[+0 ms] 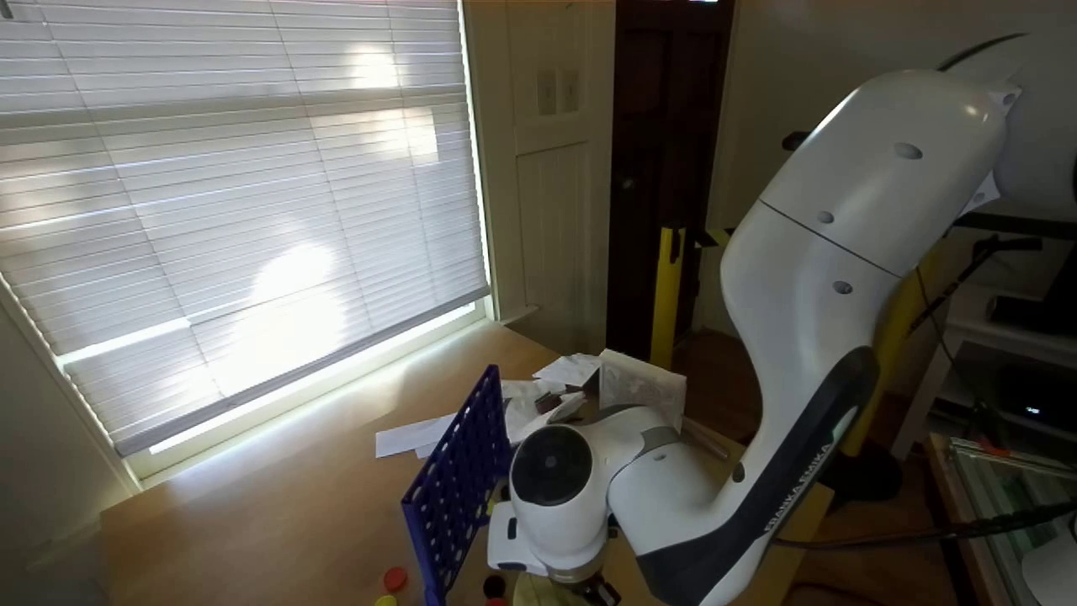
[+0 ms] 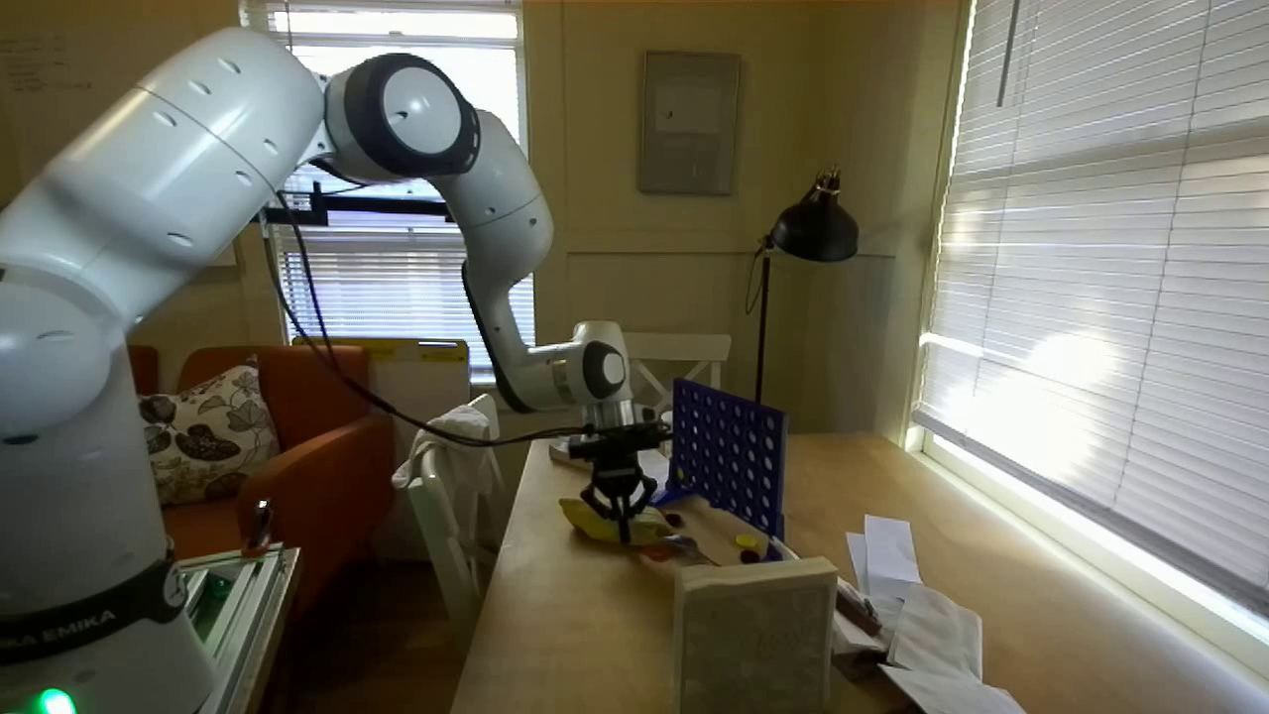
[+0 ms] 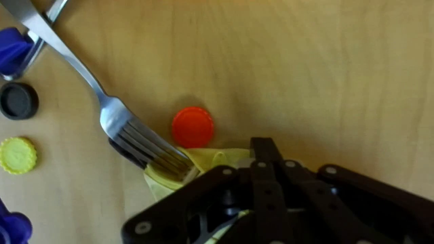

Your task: Slightly move the yellow pencil case and the fork

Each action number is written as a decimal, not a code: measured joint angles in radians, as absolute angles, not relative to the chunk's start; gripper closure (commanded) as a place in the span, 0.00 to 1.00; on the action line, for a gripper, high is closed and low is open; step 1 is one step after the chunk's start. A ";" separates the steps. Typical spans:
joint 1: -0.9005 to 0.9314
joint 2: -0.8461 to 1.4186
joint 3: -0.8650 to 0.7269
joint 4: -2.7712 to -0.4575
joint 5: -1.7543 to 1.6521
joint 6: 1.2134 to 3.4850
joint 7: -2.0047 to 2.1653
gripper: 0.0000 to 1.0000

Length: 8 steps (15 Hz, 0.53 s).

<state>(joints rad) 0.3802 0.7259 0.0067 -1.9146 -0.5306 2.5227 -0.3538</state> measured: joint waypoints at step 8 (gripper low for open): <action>0.325 0.727 0.118 -1.913 -0.635 2.517 -0.638 1.00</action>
